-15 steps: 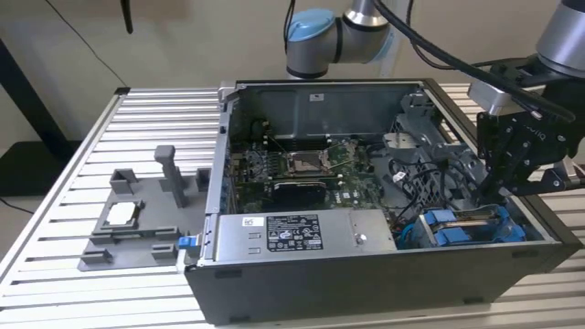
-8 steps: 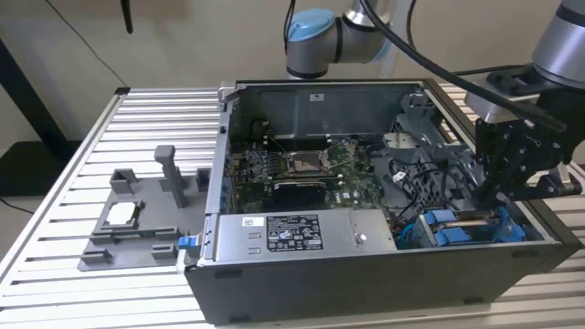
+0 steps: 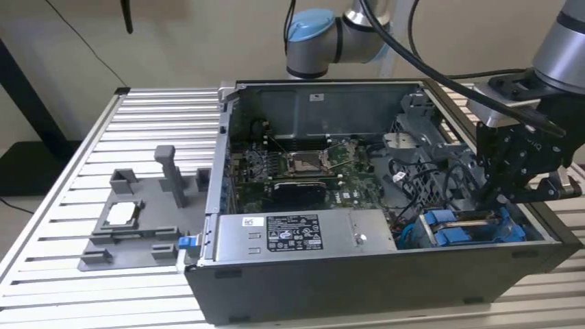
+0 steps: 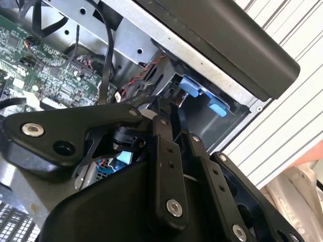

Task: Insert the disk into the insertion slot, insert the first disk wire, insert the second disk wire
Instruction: 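Insert the first disk wire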

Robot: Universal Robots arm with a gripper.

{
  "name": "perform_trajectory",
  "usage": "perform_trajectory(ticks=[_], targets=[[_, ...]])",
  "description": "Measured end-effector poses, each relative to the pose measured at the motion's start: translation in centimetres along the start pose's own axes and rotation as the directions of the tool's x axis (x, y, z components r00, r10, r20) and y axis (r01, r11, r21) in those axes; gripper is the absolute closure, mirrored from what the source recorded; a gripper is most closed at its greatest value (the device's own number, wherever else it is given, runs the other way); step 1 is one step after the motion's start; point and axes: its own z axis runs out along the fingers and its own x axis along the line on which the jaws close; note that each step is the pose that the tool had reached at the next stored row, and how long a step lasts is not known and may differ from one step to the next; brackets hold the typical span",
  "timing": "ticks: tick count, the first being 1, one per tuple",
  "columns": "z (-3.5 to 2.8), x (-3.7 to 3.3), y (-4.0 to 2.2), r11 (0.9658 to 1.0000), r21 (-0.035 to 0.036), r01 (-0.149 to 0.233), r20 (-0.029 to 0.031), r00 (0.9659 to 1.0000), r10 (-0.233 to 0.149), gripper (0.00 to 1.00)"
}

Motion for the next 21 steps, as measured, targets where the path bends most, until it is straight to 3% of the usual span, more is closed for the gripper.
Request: perform_trajectory(ticks=[14, 21], targets=[[0.61, -0.19, -0.09, 1.0000, -0.0064, -0.007, 0.0001, 1.0000, 0.007, 0.81], [0.61, -0.19, -0.14, 0.9976, -0.0090, -0.069, -0.0023, 0.9976, 0.069, 0.81]])
